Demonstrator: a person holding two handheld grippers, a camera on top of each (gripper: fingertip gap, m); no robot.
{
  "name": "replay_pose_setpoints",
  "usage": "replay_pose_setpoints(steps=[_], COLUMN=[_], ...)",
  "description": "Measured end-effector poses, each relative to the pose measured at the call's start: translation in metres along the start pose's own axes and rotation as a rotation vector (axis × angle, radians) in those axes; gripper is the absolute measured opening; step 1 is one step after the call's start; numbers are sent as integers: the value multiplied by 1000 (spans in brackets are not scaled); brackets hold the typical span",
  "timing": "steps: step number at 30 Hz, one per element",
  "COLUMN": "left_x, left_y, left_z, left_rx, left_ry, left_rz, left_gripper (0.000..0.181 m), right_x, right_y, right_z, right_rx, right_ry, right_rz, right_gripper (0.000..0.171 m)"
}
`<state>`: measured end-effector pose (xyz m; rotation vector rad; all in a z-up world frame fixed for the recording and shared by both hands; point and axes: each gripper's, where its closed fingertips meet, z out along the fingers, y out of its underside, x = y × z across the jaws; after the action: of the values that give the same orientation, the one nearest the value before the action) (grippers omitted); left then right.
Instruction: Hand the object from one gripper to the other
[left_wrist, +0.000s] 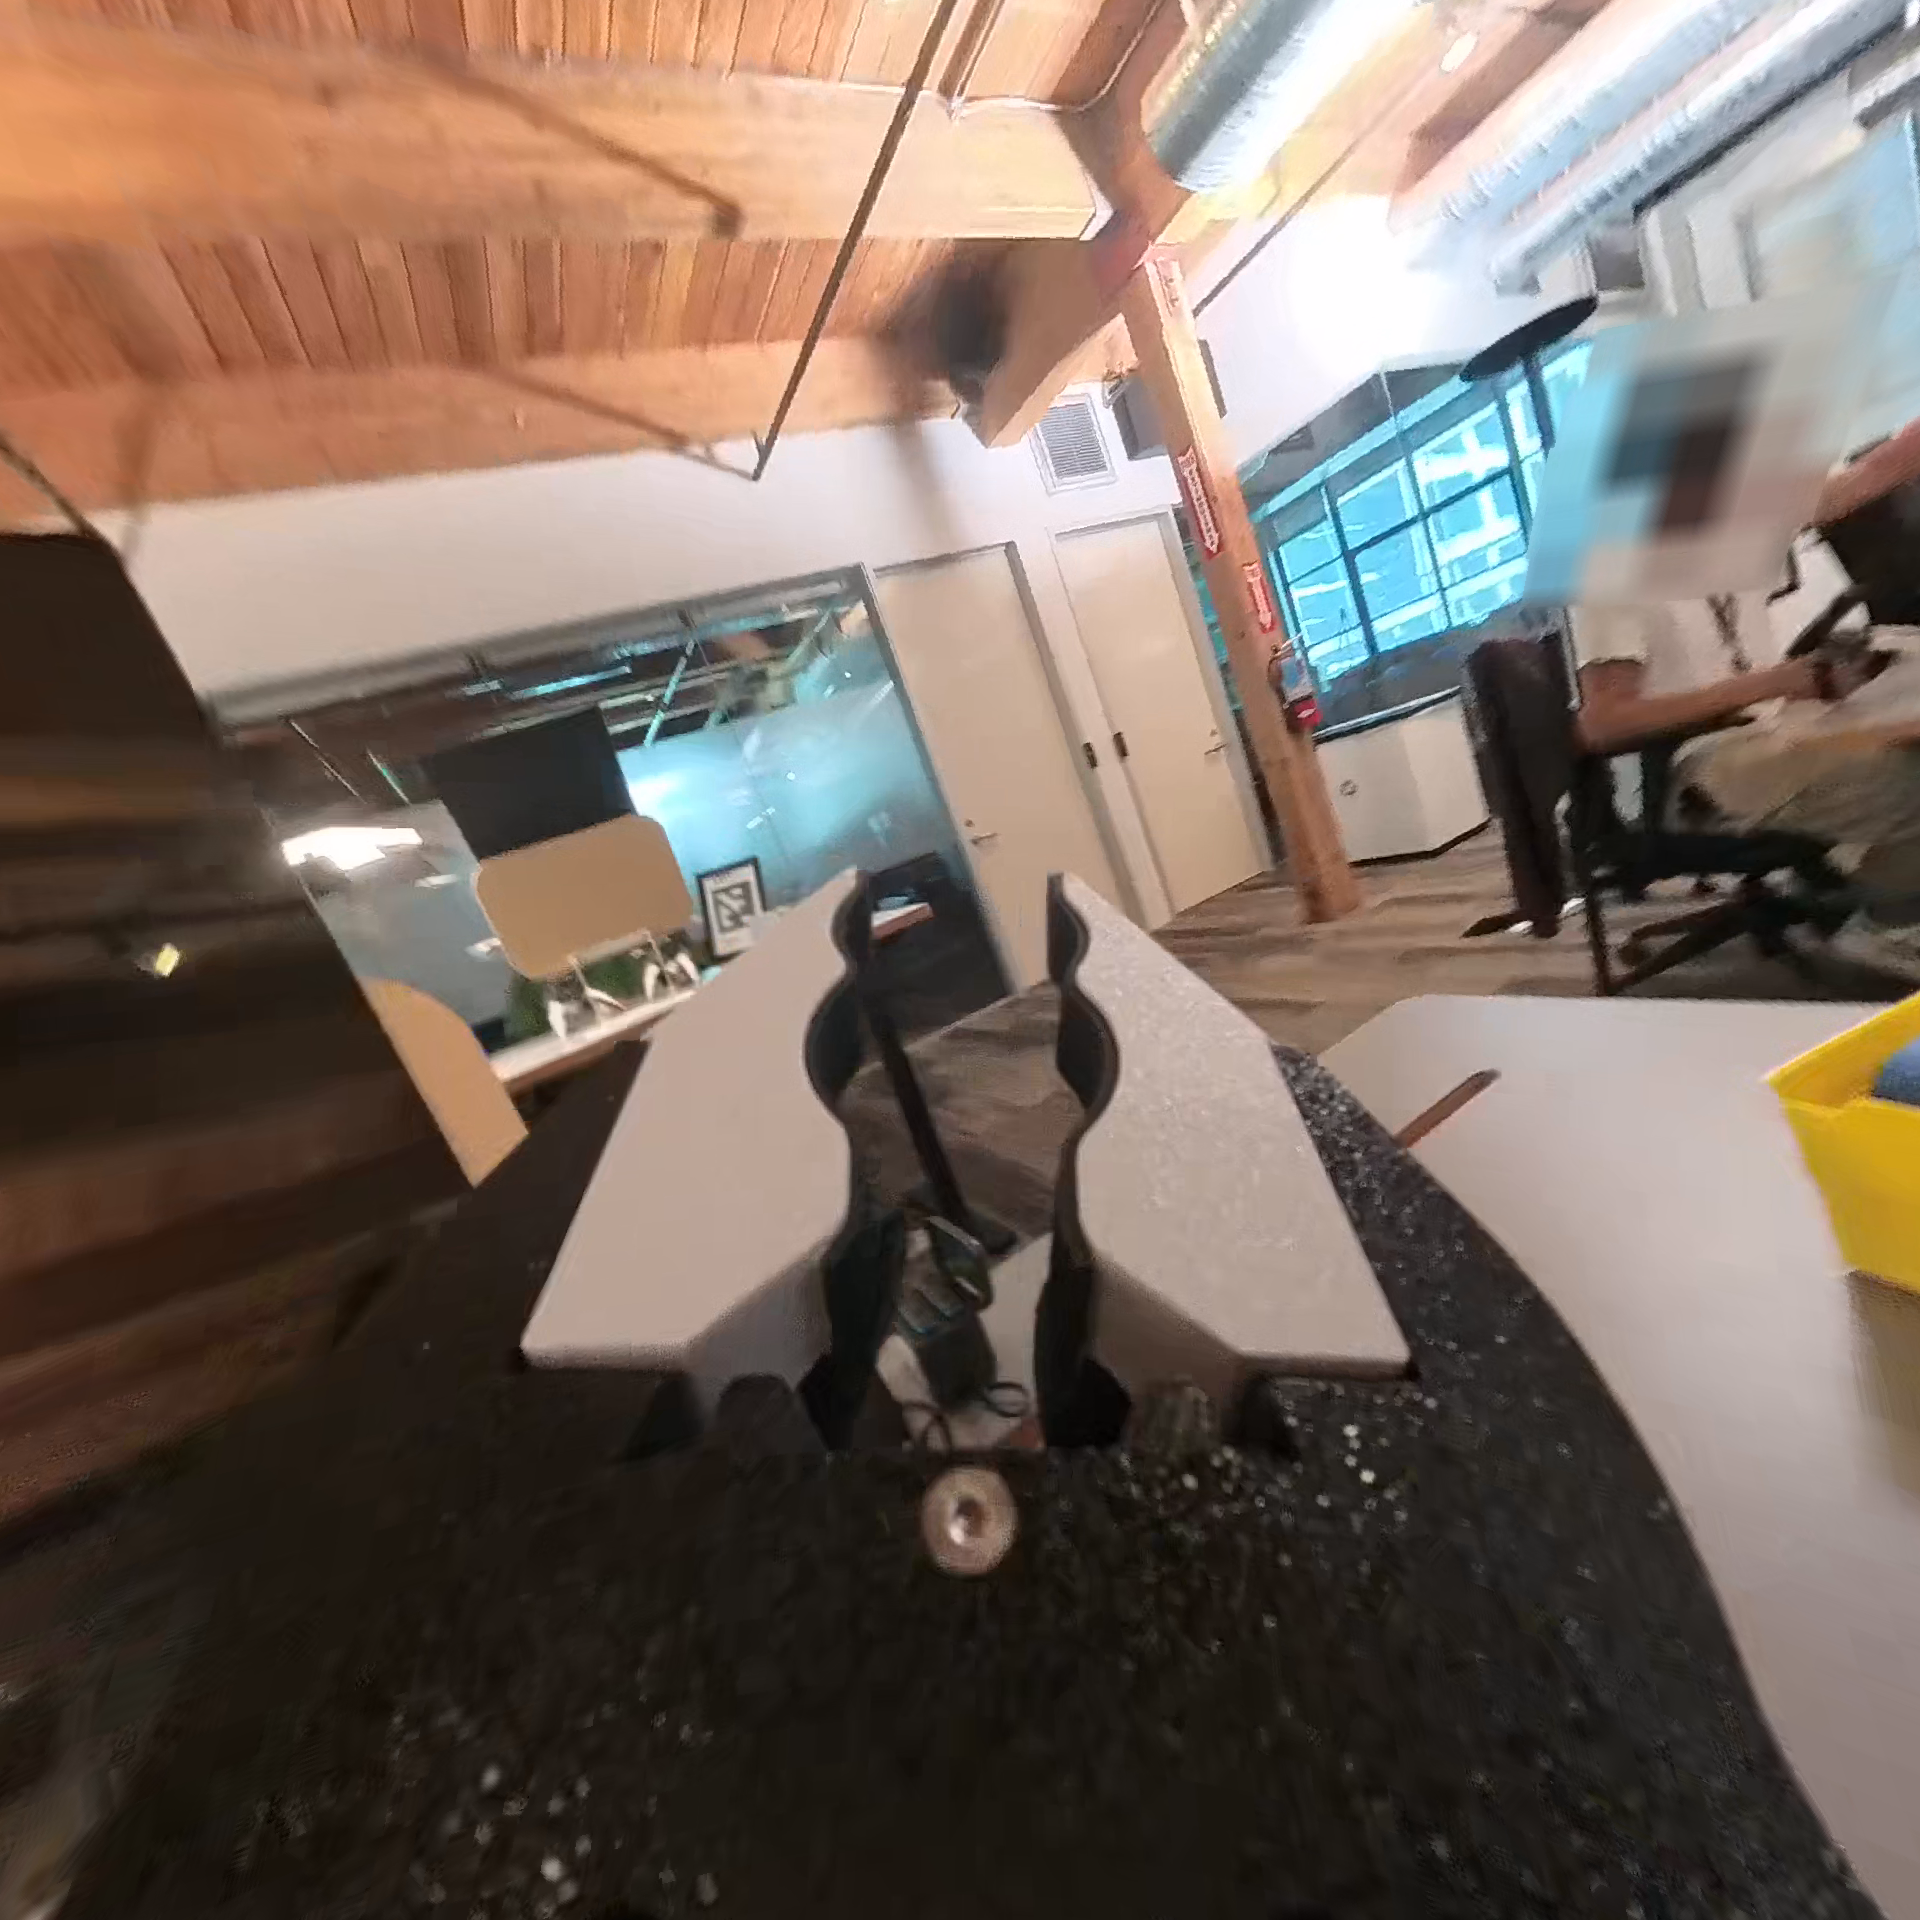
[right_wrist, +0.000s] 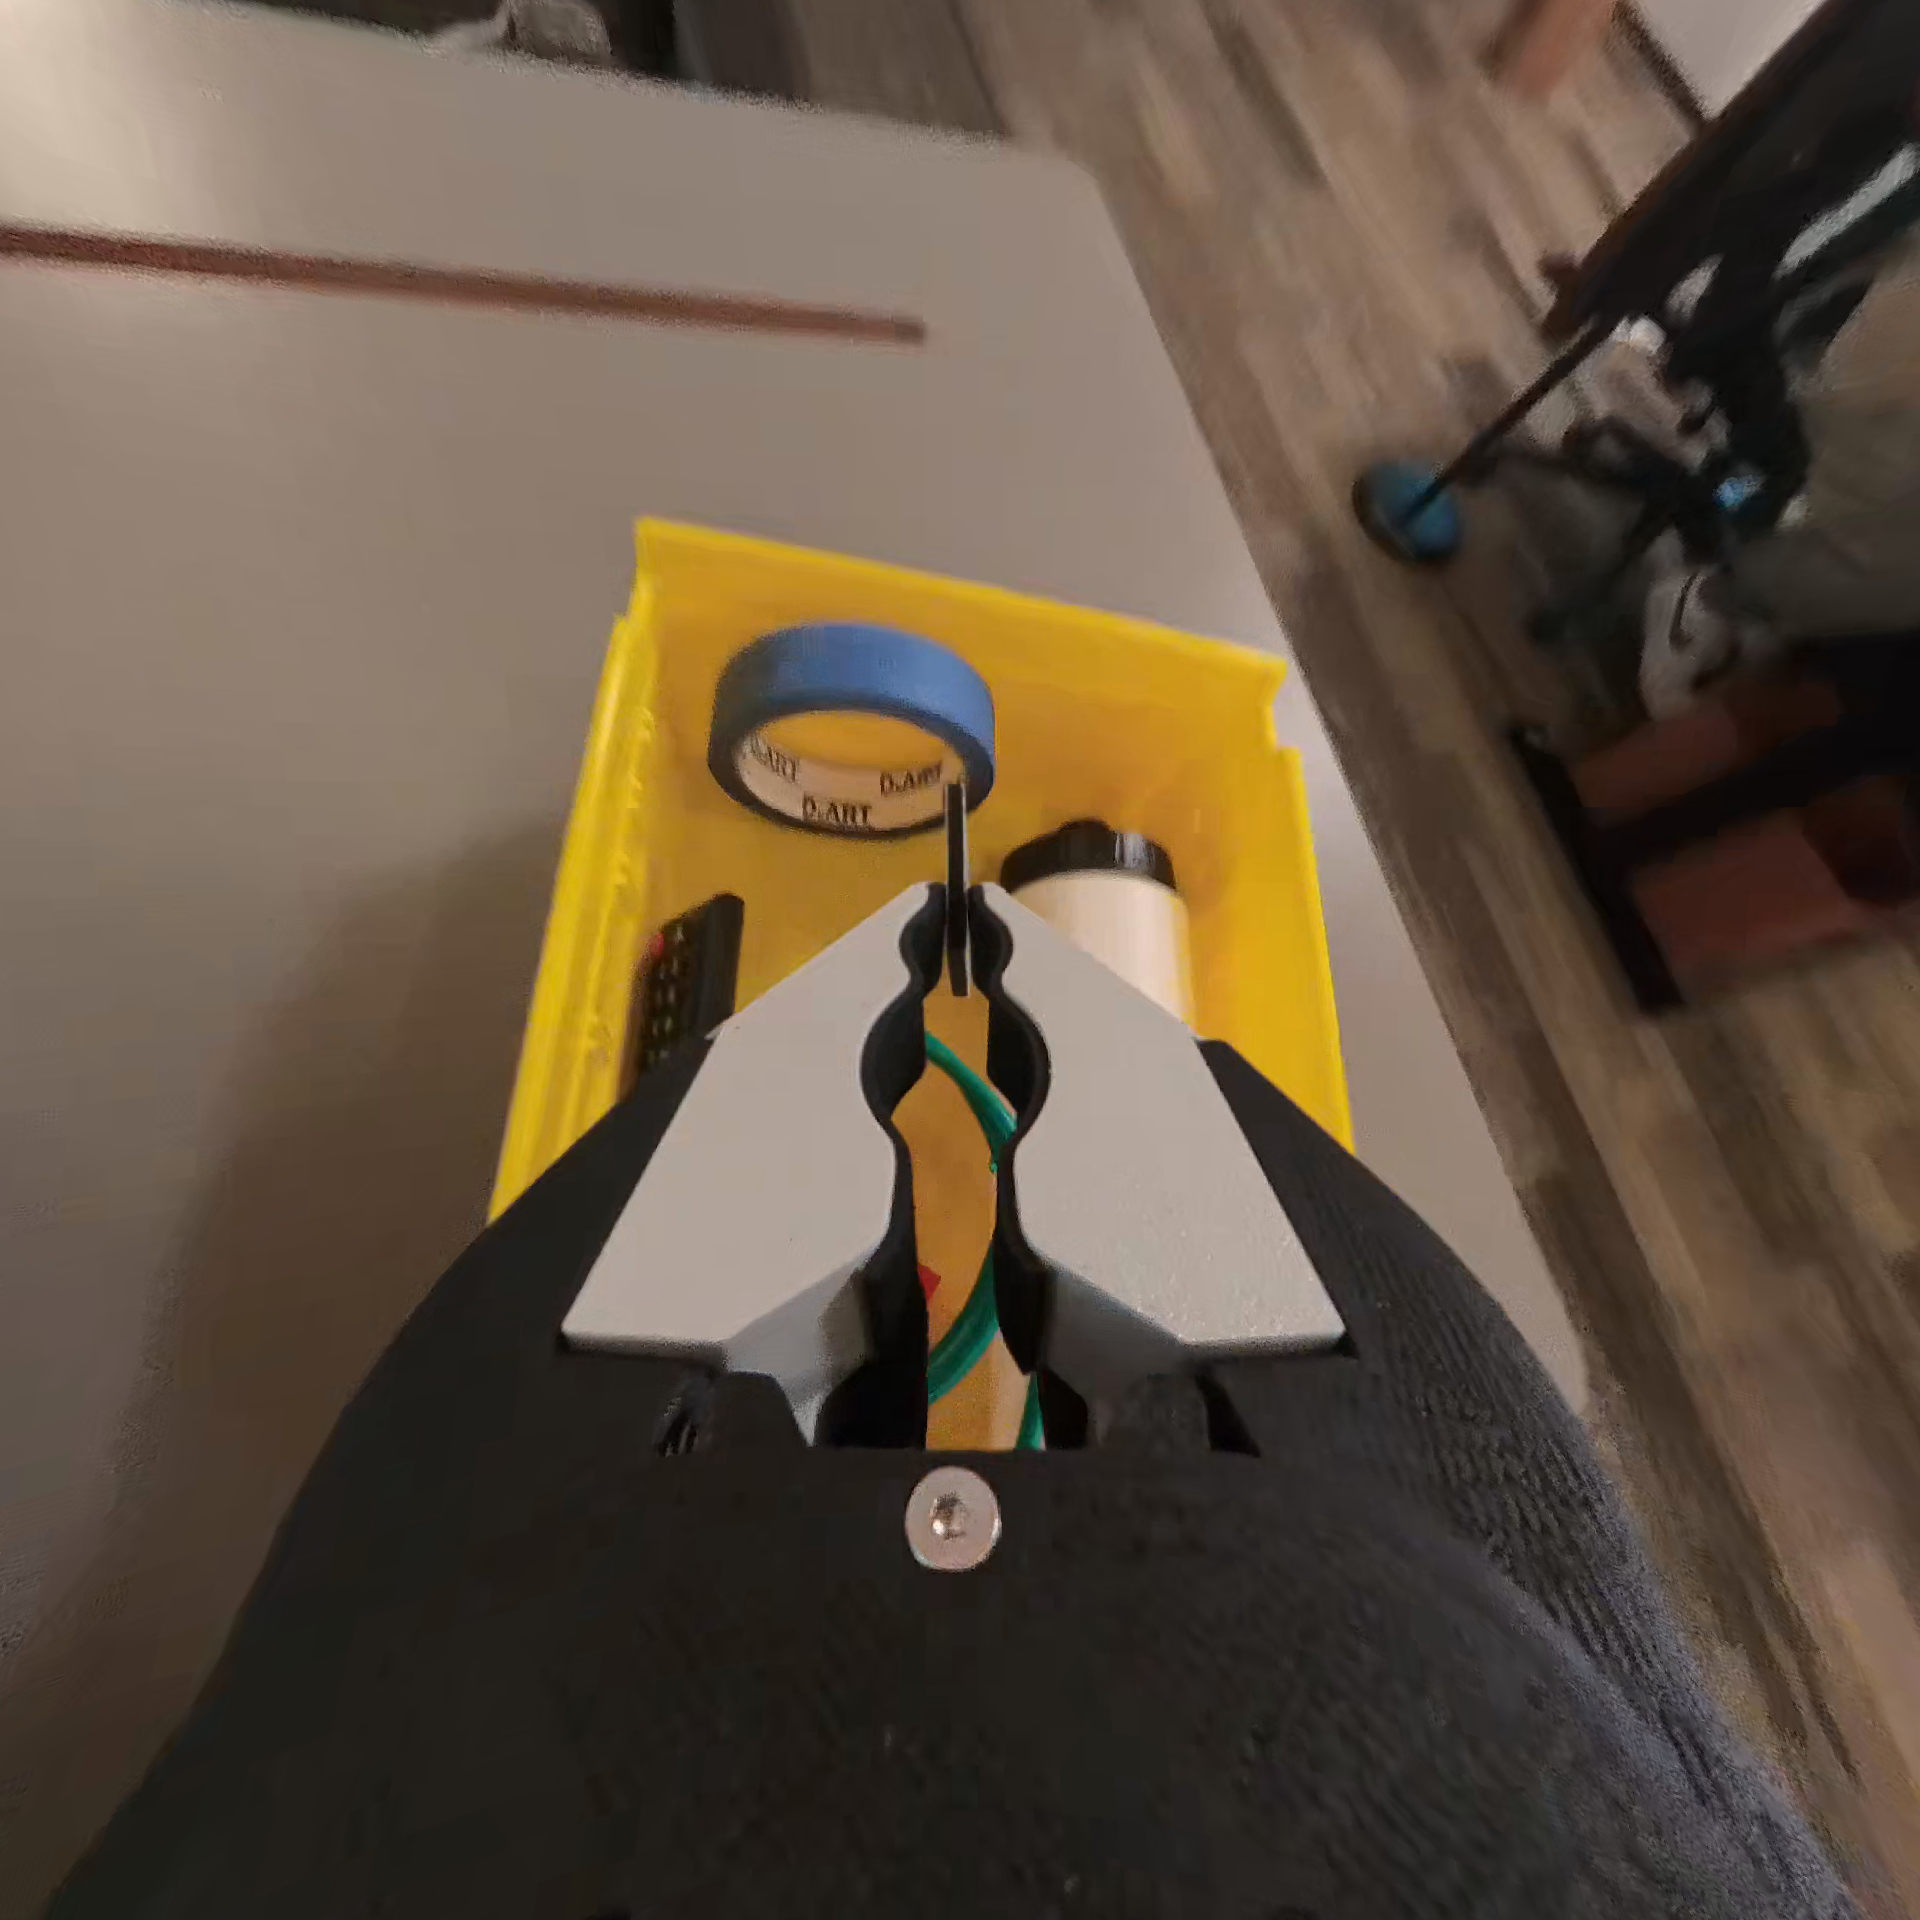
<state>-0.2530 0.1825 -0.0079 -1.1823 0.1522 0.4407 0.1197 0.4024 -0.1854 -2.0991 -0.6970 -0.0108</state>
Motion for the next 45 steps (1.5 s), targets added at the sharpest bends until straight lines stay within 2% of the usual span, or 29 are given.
replay_pose_setpoints(steps=[1, 2, 4, 6, 11, 13, 15, 18, 20, 22, 26, 30, 32, 35, 38, 41, 43, 45], left_x=[-5, -10, -16, -18, -20, -20, -16, -5, 3, 4, -17, -59, -89, -113, -100, -82, -70, -50], left_y=[1, 2, 4, 6, 8, 9, 10, 17, 23, 34, 33, 28, 34, 61, 102, 126, 130, 128], left_z=[-1, -3, -4, -5, -4, -3, -1, 3, 3, -8, -59, -132, -175, -239, -306, -368, -395, -404], left_rx=[-1, -3, -8, -13, -32, -38, -48, -98, -157, -264, -407, -611, -740, -962, -1259, -1517, -1611, -1608], left_ry=[1, 3, 9, 18, 22, 22, 37, 75, 99, 83, -23, -194, -290, -319, -225, -76, 32, 166], left_rz=[-39, -73, -129, -166, -174, -175, -192, -248, -286, -267, -220, -125, -68, -102, -163, -82, -23, -47], left_gripper=[32, 33, 35, 37, 38, 38, 39, 54, 66, 67, 66, 68, 67, 62, 55, 46, 39, 31], right_x=[1, -1, -5, -12, -43, -60, -87, -141, -168, -184, -190, -187, -184, -180, -177, -173, -173, -174], right_y=[8, 13, 11, -7, -60, -88, -123, -161, -171, -173, -172, -170, -169, -169, -167, -166, -165, -164], right_z=[7, 13, 20, 19, 4, -8, -31, -75, -94, -99, -95, -91, -90, -92, -92, -89, -86, -84], right_rx=[-38, -71, -73, -4, 196, 326, 518, 788, 872, 894, 889, 884, 884, 897, 899, 892, 878, 868], right_ry=[-11, -26, -44, -51, -58, -80, -156, -358, -452, -491, -505, -567, -574, -589, -602, -603, -609, -606], right_rz=[17, 28, 33, 23, -71, -97, -90, -98, -113, -143, -174, -126, -118, -110, -104, -92, -87, -92], right_gripper=[11, 29, 50, 54, 56, 56, 55, 40, 36, 35, 33, 31, 31, 30, 30, 30, 30, 30])
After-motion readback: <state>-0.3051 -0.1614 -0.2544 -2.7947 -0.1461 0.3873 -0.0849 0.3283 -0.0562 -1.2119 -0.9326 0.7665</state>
